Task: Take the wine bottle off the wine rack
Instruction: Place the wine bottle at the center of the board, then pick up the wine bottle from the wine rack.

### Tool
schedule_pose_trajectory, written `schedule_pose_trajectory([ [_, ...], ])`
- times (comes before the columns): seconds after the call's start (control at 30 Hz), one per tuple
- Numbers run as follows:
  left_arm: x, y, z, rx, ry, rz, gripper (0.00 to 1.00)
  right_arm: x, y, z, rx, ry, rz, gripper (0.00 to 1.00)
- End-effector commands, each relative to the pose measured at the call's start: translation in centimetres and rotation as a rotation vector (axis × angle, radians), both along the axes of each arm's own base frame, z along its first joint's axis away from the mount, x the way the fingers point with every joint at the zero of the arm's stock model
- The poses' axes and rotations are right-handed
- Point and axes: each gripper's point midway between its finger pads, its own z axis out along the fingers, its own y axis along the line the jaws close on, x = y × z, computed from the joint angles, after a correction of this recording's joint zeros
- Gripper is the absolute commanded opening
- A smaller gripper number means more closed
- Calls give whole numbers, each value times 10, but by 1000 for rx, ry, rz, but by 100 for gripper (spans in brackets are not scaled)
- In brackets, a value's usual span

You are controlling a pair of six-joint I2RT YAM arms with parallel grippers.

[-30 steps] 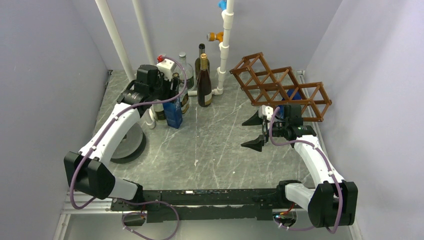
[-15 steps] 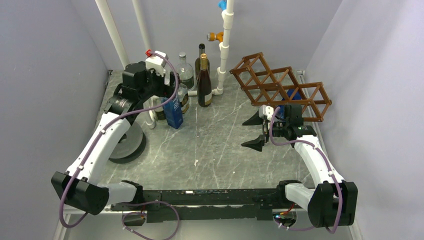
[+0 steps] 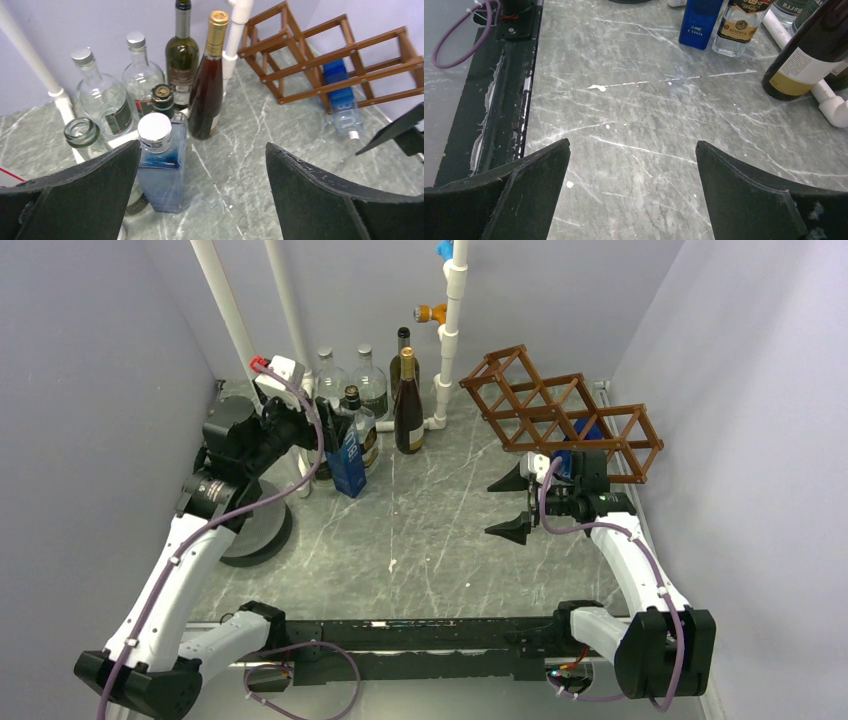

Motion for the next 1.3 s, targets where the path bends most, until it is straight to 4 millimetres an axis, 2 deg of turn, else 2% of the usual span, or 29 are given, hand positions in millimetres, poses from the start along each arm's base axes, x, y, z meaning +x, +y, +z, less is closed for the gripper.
schedule_pose_trajectory([
  [0.0,-16,-12,15,-93,-25,-81,100,2,-1,13,9,-71,8,100],
  [0.23,-39,-31,6,-192,1,-202,99,3,-5,12,-1,-74,-10,100],
  [0.6,-55,-44,-16,-301,110,-275,100,9,-17,12,-13,-77,-67,100],
  [0.83,-70,-59,-24,-371,124,-393,100,11,-22,12,-16,-68,-94,100],
  [1.1,-88,-82,-37,-449,209,-572,100,15,-28,12,-22,-54,-125,100],
  [1.27,-99,-102,-48,-436,246,-634,100,17,-32,12,-23,-47,-144,100],
])
